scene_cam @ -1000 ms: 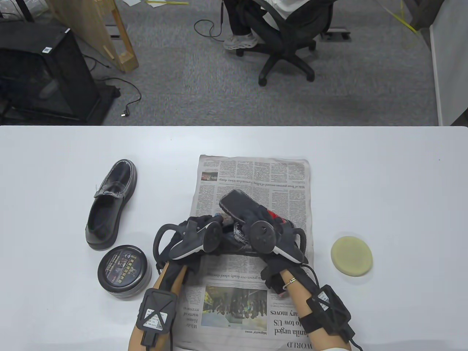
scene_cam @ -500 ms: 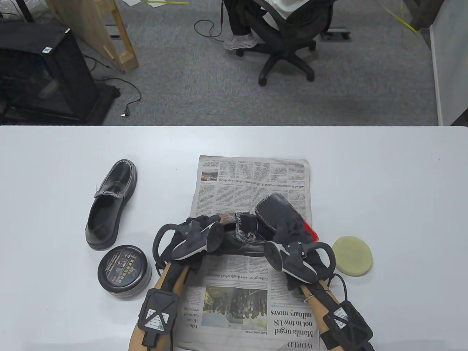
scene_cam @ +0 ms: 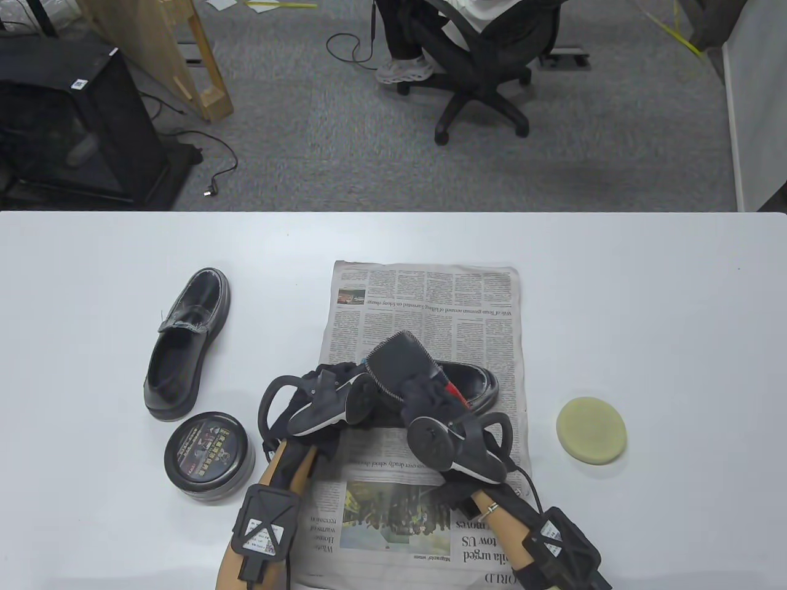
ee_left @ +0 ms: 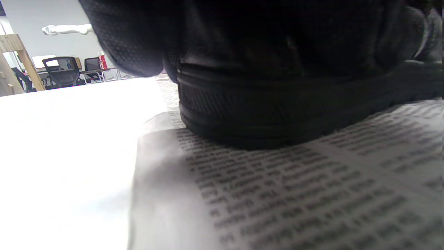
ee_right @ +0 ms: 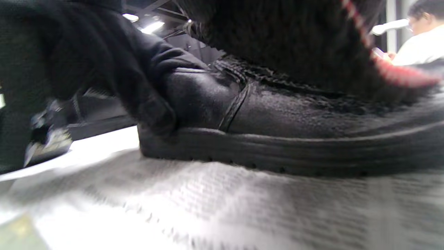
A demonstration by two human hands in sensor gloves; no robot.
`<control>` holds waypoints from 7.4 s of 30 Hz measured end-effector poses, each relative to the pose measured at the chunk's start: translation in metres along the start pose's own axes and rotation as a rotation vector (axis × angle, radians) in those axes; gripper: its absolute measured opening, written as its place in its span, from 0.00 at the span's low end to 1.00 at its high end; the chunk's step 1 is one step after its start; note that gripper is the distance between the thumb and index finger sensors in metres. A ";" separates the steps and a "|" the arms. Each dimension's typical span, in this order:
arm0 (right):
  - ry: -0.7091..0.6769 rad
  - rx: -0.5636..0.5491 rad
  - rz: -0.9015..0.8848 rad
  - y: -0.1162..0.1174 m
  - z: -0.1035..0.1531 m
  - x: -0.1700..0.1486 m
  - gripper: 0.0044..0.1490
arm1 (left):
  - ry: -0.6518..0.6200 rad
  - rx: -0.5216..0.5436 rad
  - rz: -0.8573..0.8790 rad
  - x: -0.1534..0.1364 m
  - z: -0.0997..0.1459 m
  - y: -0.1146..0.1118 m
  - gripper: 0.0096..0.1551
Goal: Dip and apply leather care cream with polishing sponge on shoes
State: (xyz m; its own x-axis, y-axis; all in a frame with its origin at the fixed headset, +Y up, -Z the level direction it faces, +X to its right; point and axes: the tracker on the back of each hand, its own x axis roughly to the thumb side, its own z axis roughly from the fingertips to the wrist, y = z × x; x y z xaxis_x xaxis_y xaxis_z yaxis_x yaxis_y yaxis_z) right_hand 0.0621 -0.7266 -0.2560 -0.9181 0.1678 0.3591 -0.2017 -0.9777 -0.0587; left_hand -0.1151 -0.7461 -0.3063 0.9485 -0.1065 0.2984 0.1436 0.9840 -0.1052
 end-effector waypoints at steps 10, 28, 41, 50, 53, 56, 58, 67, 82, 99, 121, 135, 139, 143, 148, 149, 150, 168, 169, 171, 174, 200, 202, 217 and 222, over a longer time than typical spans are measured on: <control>0.249 0.094 0.025 0.015 -0.034 -0.047 0.33 | 0.007 0.015 0.000 -0.001 0.002 -0.001 0.56; -0.006 -0.001 0.226 0.006 0.021 -0.009 0.33 | 0.011 0.004 -0.008 0.001 0.001 -0.001 0.55; 0.167 0.078 -0.044 0.014 -0.037 -0.023 0.33 | -0.003 0.009 0.006 0.000 0.001 -0.002 0.55; 0.277 0.083 0.197 0.011 -0.016 -0.067 0.32 | 0.013 0.002 -0.019 0.000 0.002 0.000 0.55; 0.243 0.050 0.280 0.009 -0.002 -0.066 0.32 | 0.017 0.001 -0.027 0.000 0.002 0.000 0.55; 0.171 0.022 0.368 0.011 0.013 -0.054 0.32 | 0.016 0.005 -0.019 0.000 0.002 0.000 0.55; 0.129 0.017 0.392 0.011 0.019 -0.046 0.32 | 0.013 0.006 -0.009 0.000 0.002 -0.001 0.55; -0.042 -0.018 0.080 0.001 0.019 0.005 0.33 | -0.006 -0.001 0.003 0.000 0.001 -0.001 0.54; 0.259 0.092 0.065 0.013 -0.032 -0.045 0.32 | -0.003 0.005 0.005 0.000 0.002 -0.002 0.55; 0.025 0.019 0.205 0.006 0.025 -0.012 0.33 | -0.005 -0.009 0.011 0.000 0.000 -0.001 0.54; 0.251 0.107 0.156 0.008 -0.023 -0.055 0.32 | -0.005 -0.011 0.019 -0.001 0.000 -0.001 0.56; 0.324 -0.058 0.339 -0.055 0.011 -0.116 0.26 | -0.007 -0.010 0.030 -0.001 0.000 -0.002 0.55; 0.519 -0.096 0.482 -0.061 0.009 -0.160 0.25 | -0.007 -0.007 0.036 -0.001 0.000 -0.002 0.55; 0.702 -0.025 0.597 -0.051 0.012 -0.208 0.24 | -0.005 -0.005 0.033 -0.001 0.001 -0.002 0.55; 0.892 0.102 0.598 -0.036 0.032 -0.260 0.24 | -0.005 -0.004 0.029 -0.001 0.001 -0.002 0.55; 0.908 0.133 0.589 -0.034 0.035 -0.265 0.24 | -0.005 -0.004 0.030 -0.001 0.001 -0.002 0.55; 0.923 0.188 0.568 -0.030 0.041 -0.272 0.24 | -0.005 -0.004 0.031 -0.001 0.001 -0.002 0.55; 0.448 0.121 -0.053 -0.061 0.068 -0.179 0.44 | 0.002 -0.024 0.000 0.001 0.008 0.009 0.65; 0.391 0.116 -0.061 -0.061 0.070 -0.166 0.45 | 0.005 -0.019 0.028 -0.001 0.012 0.013 0.66; 0.262 0.117 -0.058 -0.059 0.074 -0.135 0.46 | 0.021 -0.007 0.036 -0.009 0.024 0.024 0.66; 0.117 0.151 -0.014 -0.053 0.081 -0.099 0.48 | 0.065 0.016 0.010 -0.026 0.048 0.038 0.64; 0.011 0.114 0.113 -0.026 0.097 -0.080 0.47 | 0.287 -0.266 0.201 -0.135 0.132 -0.034 0.80; 0.016 0.108 0.105 -0.026 0.096 -0.081 0.47 | 0.245 -0.247 0.203 -0.129 0.134 -0.033 0.79; 0.031 0.133 0.121 -0.022 0.095 -0.083 0.47 | -0.543 -0.154 0.123 0.055 0.116 0.023 0.79; 0.030 0.139 0.143 -0.022 0.095 -0.082 0.47 | -0.632 -0.220 0.062 0.097 0.093 0.006 0.79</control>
State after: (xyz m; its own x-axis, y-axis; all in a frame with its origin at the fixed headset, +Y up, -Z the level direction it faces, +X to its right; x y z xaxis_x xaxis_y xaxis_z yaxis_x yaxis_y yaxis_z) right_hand 0.1746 -0.7312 -0.1958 -0.9442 0.0277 0.3282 -0.0216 -0.9995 0.0224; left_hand -0.0481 -0.7369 -0.1899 0.6185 0.1192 0.7767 0.2115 0.9267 -0.3107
